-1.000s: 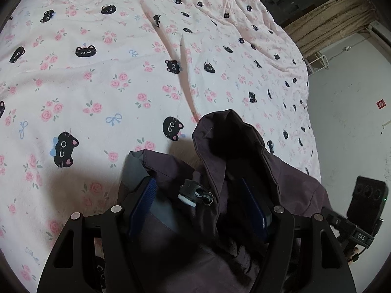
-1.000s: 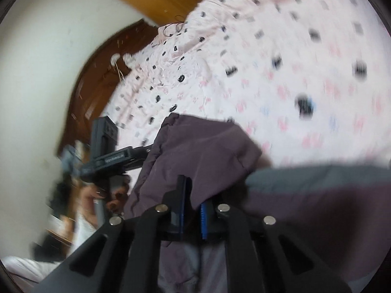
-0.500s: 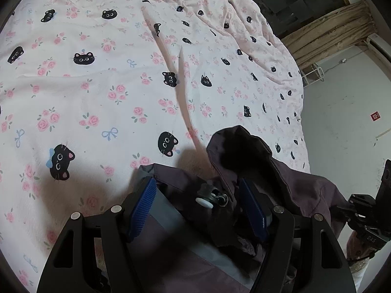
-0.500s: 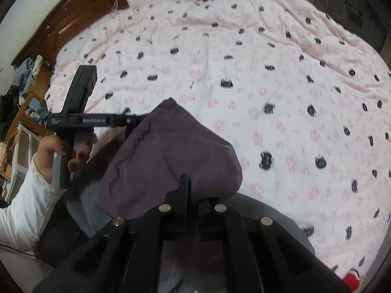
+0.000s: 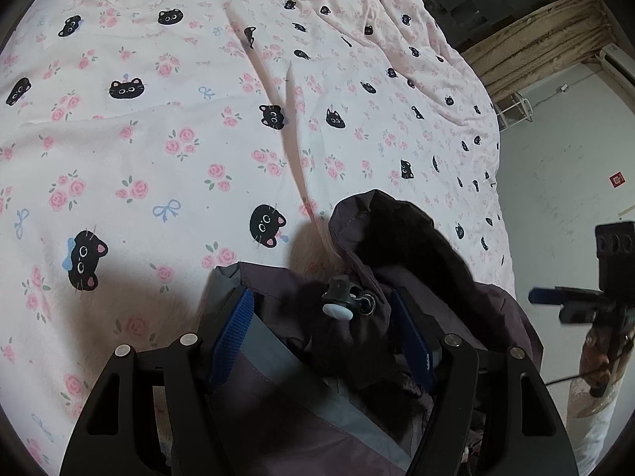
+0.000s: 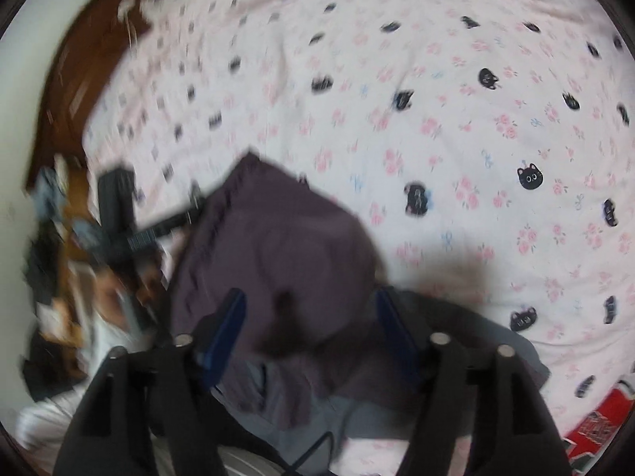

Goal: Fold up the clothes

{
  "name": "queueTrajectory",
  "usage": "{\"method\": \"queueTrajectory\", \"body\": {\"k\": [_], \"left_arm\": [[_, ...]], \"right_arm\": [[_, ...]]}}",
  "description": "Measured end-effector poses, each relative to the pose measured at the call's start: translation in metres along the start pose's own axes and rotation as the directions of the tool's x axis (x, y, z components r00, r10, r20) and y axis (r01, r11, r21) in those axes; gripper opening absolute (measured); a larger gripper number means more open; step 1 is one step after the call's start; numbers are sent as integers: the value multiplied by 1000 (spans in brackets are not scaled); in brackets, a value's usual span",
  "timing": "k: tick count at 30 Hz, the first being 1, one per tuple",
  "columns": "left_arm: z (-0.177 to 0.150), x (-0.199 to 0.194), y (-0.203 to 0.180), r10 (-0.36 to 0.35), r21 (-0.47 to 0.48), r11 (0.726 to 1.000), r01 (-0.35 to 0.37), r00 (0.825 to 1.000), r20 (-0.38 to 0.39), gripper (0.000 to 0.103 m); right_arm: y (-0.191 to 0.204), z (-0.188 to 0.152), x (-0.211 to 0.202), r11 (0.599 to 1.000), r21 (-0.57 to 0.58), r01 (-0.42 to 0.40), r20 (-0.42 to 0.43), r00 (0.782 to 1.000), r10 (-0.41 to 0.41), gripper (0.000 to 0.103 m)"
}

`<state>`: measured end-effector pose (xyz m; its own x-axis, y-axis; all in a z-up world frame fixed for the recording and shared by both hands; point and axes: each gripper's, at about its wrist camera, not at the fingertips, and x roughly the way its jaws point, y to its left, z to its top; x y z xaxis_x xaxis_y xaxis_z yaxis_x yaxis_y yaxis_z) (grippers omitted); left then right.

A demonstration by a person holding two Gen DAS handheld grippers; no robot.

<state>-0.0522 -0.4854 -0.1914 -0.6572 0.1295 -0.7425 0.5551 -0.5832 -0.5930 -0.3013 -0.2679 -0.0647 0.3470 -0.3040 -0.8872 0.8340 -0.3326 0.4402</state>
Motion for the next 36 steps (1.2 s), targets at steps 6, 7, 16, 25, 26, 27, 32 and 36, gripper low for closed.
{"method": "queueTrajectory", "body": {"k": [6, 7, 16, 25, 26, 27, 32, 36], "left_arm": [[0, 1, -1, 3, 3, 1000, -3, 1000, -2, 65], [0, 0, -1, 3, 4, 1000, -3, 1000, -2, 65], [0, -4, 2, -3, 2, 1000, 3, 1000, 0, 65], [0, -7, 2, -17, -8, 1000, 17, 1000, 3, 65], [0, -8, 2, -18, -8, 1000, 18, 1000, 3, 65], [-1, -8, 3, -19, -7, 1000, 19, 1000, 4, 65], [-1, -13, 5, -23, -8, 1000, 23, 1000, 9, 65], [-1, -14, 6, -24, -12, 1000, 24, 1000, 12, 65]], "right_arm": [[-43, 30, 41, 969, 169, -182, -47, 980, 192, 73], [-50, 35, 51, 957, 198, -211, -56, 972, 226, 73], [-16, 50, 92, 960, 110, -256, -113, 957, 268, 60], [13, 72, 99, 989, 38, -142, -196, 970, 146, 60], [10, 73, 107, 993, 47, -105, -218, 969, 113, 60], [7, 72, 110, 995, 52, -89, -221, 970, 99, 60], [-18, 61, 117, 985, 119, -124, -222, 964, 148, 60], [-22, 49, 122, 977, 113, -182, -245, 948, 205, 46]]}}
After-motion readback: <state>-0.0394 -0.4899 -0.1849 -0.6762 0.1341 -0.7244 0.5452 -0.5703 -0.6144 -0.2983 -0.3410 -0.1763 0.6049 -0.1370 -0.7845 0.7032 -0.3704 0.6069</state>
